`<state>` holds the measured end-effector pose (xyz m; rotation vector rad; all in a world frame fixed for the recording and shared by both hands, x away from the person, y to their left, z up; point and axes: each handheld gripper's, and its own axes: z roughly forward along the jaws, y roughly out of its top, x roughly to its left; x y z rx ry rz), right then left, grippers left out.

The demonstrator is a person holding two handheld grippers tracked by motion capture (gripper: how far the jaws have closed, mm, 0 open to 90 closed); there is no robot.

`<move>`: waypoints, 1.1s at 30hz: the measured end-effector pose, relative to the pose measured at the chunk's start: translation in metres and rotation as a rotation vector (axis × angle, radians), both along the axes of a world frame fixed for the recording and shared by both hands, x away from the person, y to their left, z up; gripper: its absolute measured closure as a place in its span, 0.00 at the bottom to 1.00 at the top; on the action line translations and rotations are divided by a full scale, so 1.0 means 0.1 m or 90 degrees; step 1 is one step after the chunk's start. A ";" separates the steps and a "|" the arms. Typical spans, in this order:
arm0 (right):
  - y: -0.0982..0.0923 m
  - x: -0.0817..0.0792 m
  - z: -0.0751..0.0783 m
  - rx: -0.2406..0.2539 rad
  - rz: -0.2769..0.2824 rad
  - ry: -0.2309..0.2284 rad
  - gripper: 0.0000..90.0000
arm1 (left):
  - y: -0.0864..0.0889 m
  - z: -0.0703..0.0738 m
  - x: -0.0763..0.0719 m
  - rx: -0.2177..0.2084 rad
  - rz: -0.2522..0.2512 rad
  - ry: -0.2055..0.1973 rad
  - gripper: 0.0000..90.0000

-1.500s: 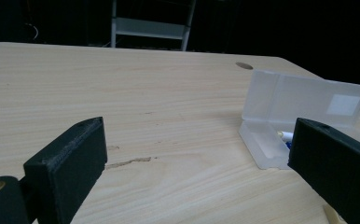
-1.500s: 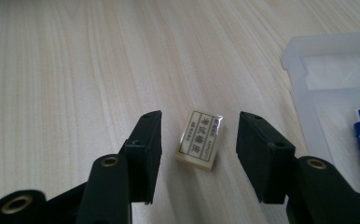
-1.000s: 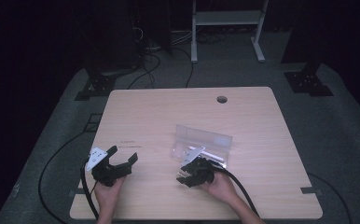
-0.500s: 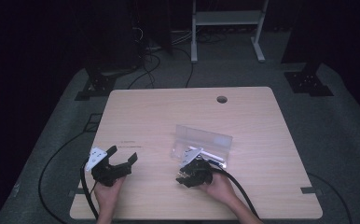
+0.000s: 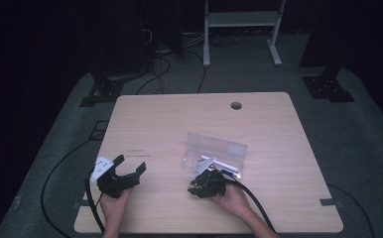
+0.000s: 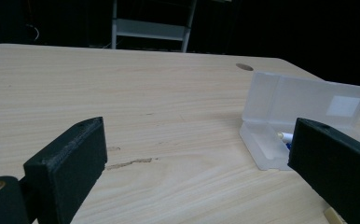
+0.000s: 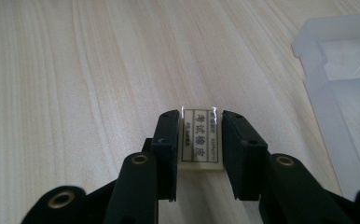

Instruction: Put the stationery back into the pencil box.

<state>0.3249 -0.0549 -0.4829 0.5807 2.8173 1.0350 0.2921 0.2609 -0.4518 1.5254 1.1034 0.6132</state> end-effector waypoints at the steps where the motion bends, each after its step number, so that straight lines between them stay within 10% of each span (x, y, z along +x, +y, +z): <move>1: 0.00 0.00 0.00 -0.001 -0.001 0.002 0.75 | 0.00 0.00 0.00 0.000 0.000 0.000 0.04; 33: -0.04 0.32 0.47 0.026 -0.017 -0.035 0.75 | 0.00 0.00 0.01 -0.001 -0.002 0.001 0.04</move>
